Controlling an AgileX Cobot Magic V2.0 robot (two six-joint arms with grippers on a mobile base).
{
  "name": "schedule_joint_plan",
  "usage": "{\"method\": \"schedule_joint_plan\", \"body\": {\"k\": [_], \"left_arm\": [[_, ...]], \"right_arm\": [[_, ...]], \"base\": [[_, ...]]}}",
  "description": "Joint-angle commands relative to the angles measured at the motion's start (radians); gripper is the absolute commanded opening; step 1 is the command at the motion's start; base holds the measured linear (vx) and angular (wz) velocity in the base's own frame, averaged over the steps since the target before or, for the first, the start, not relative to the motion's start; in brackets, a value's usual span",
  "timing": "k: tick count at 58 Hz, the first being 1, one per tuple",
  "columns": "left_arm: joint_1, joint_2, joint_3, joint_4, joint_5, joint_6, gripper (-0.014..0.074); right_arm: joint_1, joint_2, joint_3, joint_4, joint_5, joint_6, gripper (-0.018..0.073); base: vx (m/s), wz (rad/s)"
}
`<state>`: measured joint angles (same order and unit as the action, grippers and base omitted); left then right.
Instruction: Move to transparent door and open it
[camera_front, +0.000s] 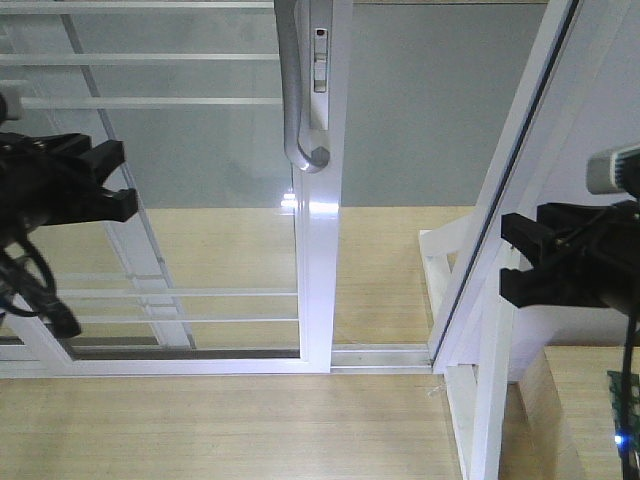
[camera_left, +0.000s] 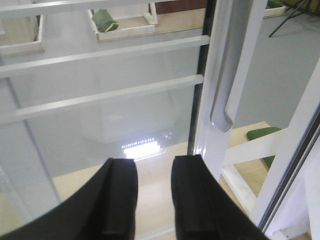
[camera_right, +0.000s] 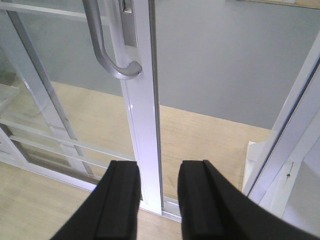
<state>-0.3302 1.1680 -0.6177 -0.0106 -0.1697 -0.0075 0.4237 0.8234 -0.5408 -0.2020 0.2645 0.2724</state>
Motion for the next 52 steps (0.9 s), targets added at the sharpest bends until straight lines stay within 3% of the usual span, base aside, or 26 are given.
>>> {"method": "schedule_joint_plan", "body": {"k": [1,7,12,25,39,52], "left_arm": [[-0.032,0.076,-0.034,-0.008,-0.263,0.0,0.0325],[-0.063,0.205,-0.039,-0.008,-0.459,-0.003,0.0344],[-0.084,0.314,-0.082,-0.001,-0.512,-0.033,0.0375],[-0.111,0.511,-0.304,0.156,-0.518,-0.082,0.0475],[-0.11,0.662,-0.553,0.156,-0.502,-0.12,0.0484],[-0.11,0.774,-0.762,0.157,-0.37,-0.159,0.0484]], "right_arm": [[-0.003,-0.076,-0.006,-0.016,-0.031,0.004,0.0285],[-0.003,-0.136,-0.009,-0.02,0.041,0.004,0.0303],[-0.003,-0.165,-0.009,-0.022,0.08,0.004,0.0324],[-0.003,-0.181,-0.01,-0.022,0.113,0.004,0.0338],[-0.003,-0.181,-0.011,-0.022,0.117,0.004,0.0338],[-0.003,-0.181,-0.011,-0.024,0.122,0.004,0.0338]], "base": [[0.0,0.0],[0.0,0.0],[0.0,0.0],[0.0,0.0],[0.0,0.0],[0.0,0.0]]}}
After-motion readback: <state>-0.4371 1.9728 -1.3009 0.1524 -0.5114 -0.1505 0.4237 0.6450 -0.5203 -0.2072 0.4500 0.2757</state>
